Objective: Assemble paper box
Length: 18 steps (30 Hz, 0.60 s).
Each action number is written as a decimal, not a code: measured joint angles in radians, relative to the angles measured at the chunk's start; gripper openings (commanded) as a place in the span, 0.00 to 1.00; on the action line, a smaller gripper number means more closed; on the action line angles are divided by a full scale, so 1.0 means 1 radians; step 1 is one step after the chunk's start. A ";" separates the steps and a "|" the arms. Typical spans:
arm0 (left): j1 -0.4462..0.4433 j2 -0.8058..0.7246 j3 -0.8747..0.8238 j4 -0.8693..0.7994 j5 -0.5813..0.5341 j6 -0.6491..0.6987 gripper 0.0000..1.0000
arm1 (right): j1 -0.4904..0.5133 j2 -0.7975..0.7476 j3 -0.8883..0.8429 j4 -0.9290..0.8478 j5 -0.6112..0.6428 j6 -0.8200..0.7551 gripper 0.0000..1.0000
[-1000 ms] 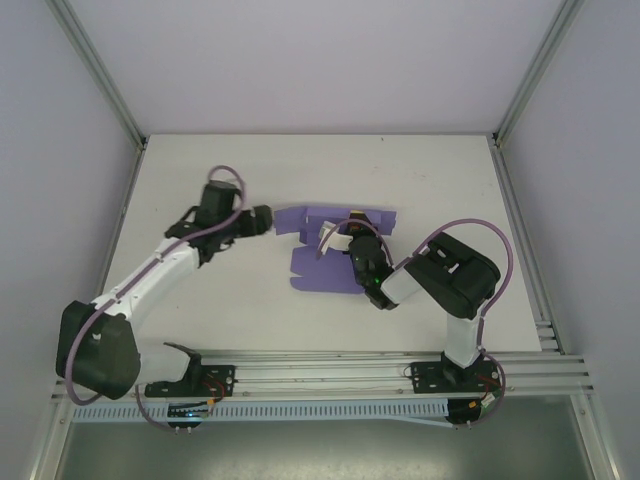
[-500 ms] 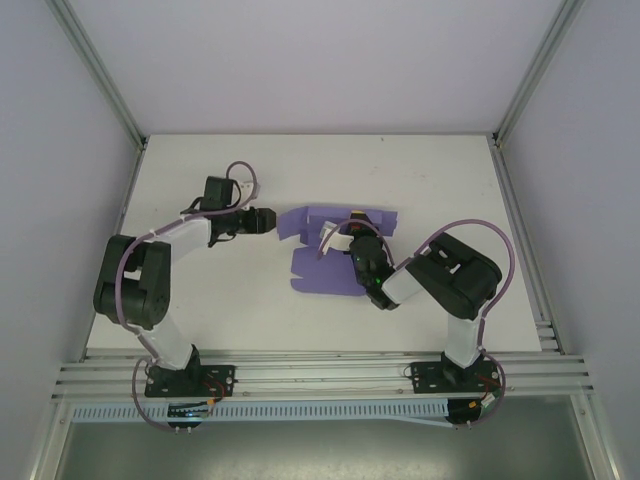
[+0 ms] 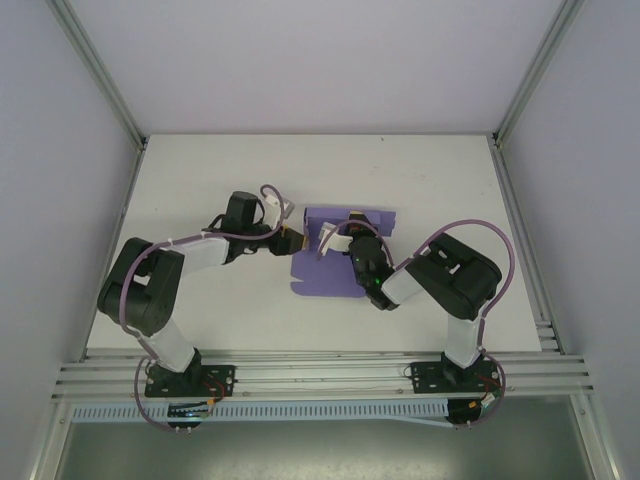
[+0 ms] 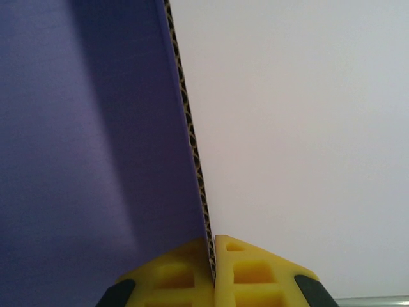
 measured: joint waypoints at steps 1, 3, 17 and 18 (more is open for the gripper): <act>-0.009 0.008 0.000 0.016 -0.012 0.004 0.52 | 0.000 0.000 0.000 0.000 -0.002 0.000 0.00; -0.019 0.027 0.000 0.043 -0.031 0.009 0.52 | 0.002 0.000 0.000 -0.003 -0.002 0.000 0.00; -0.079 0.084 -0.062 0.207 -0.172 0.032 0.66 | 0.040 -0.012 -0.038 0.004 0.007 0.000 0.00; -0.080 0.086 -0.062 0.217 -0.177 0.032 0.68 | 0.042 -0.017 -0.041 0.003 0.008 0.001 0.00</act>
